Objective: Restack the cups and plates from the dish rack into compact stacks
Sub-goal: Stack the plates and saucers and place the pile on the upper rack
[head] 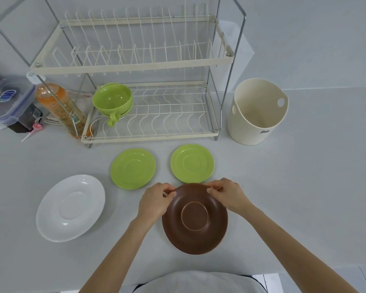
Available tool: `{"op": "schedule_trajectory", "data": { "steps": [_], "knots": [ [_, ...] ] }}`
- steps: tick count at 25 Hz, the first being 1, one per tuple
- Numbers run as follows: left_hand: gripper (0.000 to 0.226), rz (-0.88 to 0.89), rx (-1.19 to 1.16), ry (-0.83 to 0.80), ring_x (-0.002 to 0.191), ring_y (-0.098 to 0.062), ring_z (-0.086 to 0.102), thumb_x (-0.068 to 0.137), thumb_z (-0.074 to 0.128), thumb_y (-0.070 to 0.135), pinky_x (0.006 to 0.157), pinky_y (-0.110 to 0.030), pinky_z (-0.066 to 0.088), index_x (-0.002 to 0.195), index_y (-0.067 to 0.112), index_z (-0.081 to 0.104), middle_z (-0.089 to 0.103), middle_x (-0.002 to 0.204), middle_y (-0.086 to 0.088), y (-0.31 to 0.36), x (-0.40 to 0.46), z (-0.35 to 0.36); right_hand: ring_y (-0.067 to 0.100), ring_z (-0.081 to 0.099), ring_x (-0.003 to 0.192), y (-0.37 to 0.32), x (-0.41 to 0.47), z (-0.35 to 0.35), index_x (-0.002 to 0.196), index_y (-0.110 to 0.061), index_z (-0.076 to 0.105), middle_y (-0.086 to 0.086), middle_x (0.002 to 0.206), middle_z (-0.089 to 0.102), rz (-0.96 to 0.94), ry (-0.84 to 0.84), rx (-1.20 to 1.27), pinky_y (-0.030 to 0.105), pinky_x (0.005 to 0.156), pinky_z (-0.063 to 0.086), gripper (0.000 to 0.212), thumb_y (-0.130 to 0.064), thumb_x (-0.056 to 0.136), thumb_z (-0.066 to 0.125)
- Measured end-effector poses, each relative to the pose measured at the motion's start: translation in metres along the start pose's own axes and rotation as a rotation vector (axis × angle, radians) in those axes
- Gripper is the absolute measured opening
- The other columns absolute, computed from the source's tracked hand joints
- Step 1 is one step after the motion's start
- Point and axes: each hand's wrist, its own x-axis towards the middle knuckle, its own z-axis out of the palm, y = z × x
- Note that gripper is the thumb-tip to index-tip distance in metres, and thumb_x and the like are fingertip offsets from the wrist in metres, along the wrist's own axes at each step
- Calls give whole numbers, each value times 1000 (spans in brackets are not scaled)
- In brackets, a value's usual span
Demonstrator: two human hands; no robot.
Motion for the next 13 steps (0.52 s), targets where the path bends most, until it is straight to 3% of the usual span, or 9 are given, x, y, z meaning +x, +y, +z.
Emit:
{"op": "schedule_trajectory", "data": {
  "steps": [3, 8, 10, 13],
  "knots": [
    [26, -15, -35, -14, 100, -21, 64, 86, 56, 25, 81, -22, 41, 107, 13, 67, 70, 111, -6, -2, 0, 0, 8, 53, 89, 1, -2, 4, 110, -19, 67, 5, 104, 70, 26, 6, 72, 16, 80, 35, 26, -23, 90, 52],
    [25, -20, -127, -61, 91, -20, 63, 85, 58, 23, 82, -24, 45, 105, 11, 67, 69, 100, -6, -6, -2, -3, 8, 53, 88, -2, -5, 6, 110, -18, 69, 6, 105, 72, 34, 56, 79, 14, 79, 35, 26, -22, 90, 53],
    [15, -34, -248, -60, 74, -15, 61, 86, 57, 21, 70, -24, 53, 95, 17, 68, 67, 85, -2, -11, -3, -8, 12, 57, 91, -4, -6, 7, 110, -16, 69, 7, 106, 72, 42, 86, 80, 15, 79, 36, 26, -21, 89, 53],
    [14, -84, -361, 33, 52, 1, 60, 88, 53, 16, 47, -11, 47, 79, 24, 61, 63, 79, -3, -29, -1, -28, 15, 58, 93, -9, -7, 13, 111, -14, 68, 9, 106, 71, 64, 124, 130, 18, 81, 39, 27, -20, 89, 54]
  ]
}}
